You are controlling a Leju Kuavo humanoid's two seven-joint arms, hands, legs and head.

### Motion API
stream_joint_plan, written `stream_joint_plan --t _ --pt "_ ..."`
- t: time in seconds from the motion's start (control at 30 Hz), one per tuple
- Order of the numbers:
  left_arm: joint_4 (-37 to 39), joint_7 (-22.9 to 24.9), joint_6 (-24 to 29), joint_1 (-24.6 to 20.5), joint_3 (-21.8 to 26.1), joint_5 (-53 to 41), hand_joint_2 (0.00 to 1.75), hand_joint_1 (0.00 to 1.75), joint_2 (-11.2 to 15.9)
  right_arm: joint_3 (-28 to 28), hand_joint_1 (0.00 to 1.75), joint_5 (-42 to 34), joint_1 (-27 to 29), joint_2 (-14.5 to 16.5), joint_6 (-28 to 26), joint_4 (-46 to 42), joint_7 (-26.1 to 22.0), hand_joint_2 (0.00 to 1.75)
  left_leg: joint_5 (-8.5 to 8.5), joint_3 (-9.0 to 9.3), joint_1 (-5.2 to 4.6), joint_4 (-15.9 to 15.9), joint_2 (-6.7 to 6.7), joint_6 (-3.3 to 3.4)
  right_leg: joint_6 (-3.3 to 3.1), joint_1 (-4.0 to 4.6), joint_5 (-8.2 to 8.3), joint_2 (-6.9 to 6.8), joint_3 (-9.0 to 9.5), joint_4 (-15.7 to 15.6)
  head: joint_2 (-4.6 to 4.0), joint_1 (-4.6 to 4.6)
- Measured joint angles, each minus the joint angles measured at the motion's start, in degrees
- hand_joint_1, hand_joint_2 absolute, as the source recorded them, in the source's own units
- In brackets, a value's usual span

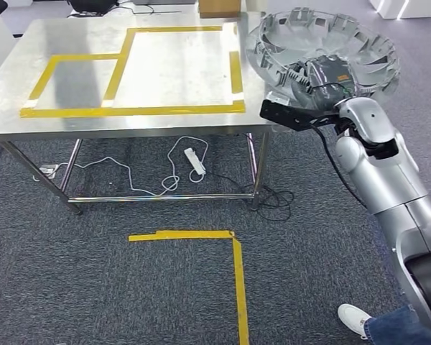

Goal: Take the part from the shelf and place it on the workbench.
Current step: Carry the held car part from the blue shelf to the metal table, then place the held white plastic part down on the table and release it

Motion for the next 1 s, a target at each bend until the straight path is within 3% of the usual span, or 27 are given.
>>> stream_joint_plan --t 0.07,0.2,0.27,0.33,0.37,0.4,0.43,0.5,0.57,0.67,0.73,0.87,0.9,0.93,1.0 --pt "0.00 0.14 0.00 -0.11 0.00 -0.02 1.75 0.00 0.00 0.85 1.75 0.79 -0.46 0.00 -0.70 0.94 -0.03 1.75 1.47 2.36 -0.24 -5.41 0.00 0.51 0.55 0.16 -0.25 0.00 0.08 0.04 0.00 0.05" --pt "0.00 0.37 -0.05 -0.12 0.00 -0.06 1.75 0.00 -0.07 2.37 1.75 1.87 -1.17 0.01 -1.22 2.68 -0.21 1.75 0.77 3.10 -0.26 -7.32 -0.08 1.58 1.77 0.11 -0.82 -0.06 -0.60 0.31 0.00 0.14" --pt "0.00 0.38 -0.18 -0.22 0.00 -0.25 1.75 0.00 -0.19 3.08 1.75 3.18 -1.18 0.04 -1.47 3.56 -0.88 1.75 0.85 3.43 -0.09 -7.75 -0.16 2.20 1.93 0.12 -3.21 0.04 -2.75 4.52 0.00 0.31" --pt "0.00 0.38 -0.29 -0.31 0.00 -0.56 1.75 0.00 -0.25 4.05 1.75 4.70 -0.82 0.15 -2.34 4.76 -1.71 1.75 0.73 3.51 -0.21 -7.74 -0.30 2.55 1.87 0.26 -6.27 0.14 -6.70 12.31 0.00 0.40" --pt "0.00 0.38 -0.32 -0.31 0.00 -0.71 1.75 0.00 -0.26 4.58 1.75 5.42 -0.48 0.27 -2.95 5.37 -2.05 1.75 0.67 3.57 -0.29 -7.72 -0.40 2.64 1.84 0.31 -6.87 0.14 -8.39 15.22 0.00 0.40" --pt "0.00 0.38 -0.34 -0.30 0.00 -0.84 1.75 0.00 -0.29 5.11 1.75 6.10 -0.13 0.38 -3.53 5.89 -2.34 1.75 0.59 3.67 -0.36 -7.69 -0.49 2.71 1.77 0.35 -6.40 0.14 -9.22 16.21 0.00 0.40" --pt "0.00 0.37 -0.36 -0.29 0.00 -0.98 1.75 0.00 -0.34 5.61 1.75 6.79 0.17 0.50 -4.11 6.33 -2.61 1.75 0.49 3.83 -0.41 -7.67 -0.60 2.72 1.61 0.40 -4.80 0.14 -8.93 14.87 0.00 0.41" --pt "0.00 0.35 -0.32 -0.32 0.00 -1.28 1.75 0.00 -0.48 6.63 1.75 8.27 0.54 0.70 -5.60 7.04 -3.09 1.75 0.18 4.14 -0.48 -7.57 -0.77 2.54 1.18 0.54 -0.44 0.15 -6.02 7.65 0.00 0.39" --pt "0.00 0.34 -0.21 -0.41 0.00 -1.53 1.75 0.00 -0.55 7.67 1.75 9.55 0.86 0.99 -7.48 7.67 -3.49 1.75 -0.03 3.98 -0.70 -7.22 -0.85 2.10 0.81 0.76 1.59 0.20 -3.21 1.79 0.00 0.36" --pt "0.00 0.34 -0.01 -0.37 0.00 -1.84 1.75 0.00 -0.54 8.86 1.75 10.75 1.82 1.42 -9.41 8.36 -3.79 1.75 -0.10 3.53 -0.80 -6.91 -0.87 1.55 0.35 0.83 1.29 0.24 -2.47 0.56 0.00 0.35" --pt "0.01 0.34 0.05 -0.37 0.00 -1.93 1.75 0.00 -0.63 9.46 1.75 11.25 2.33 1.61 -9.86 8.77 -3.89 1.75 -1.33 2.98 -0.77 -5.35 -0.69 0.96 -0.11 0.53 1.24 0.10 -2.19 0.38 0.00 0.14" --pt "0.02 -0.47 -0.33 -0.48 0.00 -1.77 1.75 0.00 -0.73 10.34 1.75 12.36 3.03 1.71 -10.60 9.36 -3.62 1.75 -7.04 -2.80 -0.26 7.57 -0.15 -0.28 -0.65 0.41 1.09 -0.05 -1.80 0.30 0.00 -0.14" --pt "0.02 -0.97 -0.60 -0.68 0.00 -1.61 1.75 0.00 -0.75 10.47 1.75 12.81 3.06 1.70 -10.61 9.21 -3.37 1.75 -7.08 -3.62 -0.18 9.20 -0.11 -0.35 -0.66 0.42 1.06 -0.02 -1.71 0.31 0.00 -0.15" --pt "0.02 -1.40 -0.85 -1.01 0.00 -1.43 1.75 0.00 -0.78 10.53 1.75 13.17 2.94 1.69 -10.29 8.78 -3.13 1.75 -5.95 -3.41 -0.14 8.57 -0.09 -0.30 -0.64 0.42 1.01 0.03 -1.59 0.32 0.00 -0.15" --pt "0.02 -1.61 -1.01 -1.89 0.00 -1.25 1.75 0.00 -0.79 10.46 1.75 13.49 2.32 1.66 -9.08 7.38 -2.97 1.75 -1.62 -0.45 -0.16 1.69 -0.07 0.16 -0.54 0.42 0.88 0.11 -1.28 0.30 0.00 -0.14"
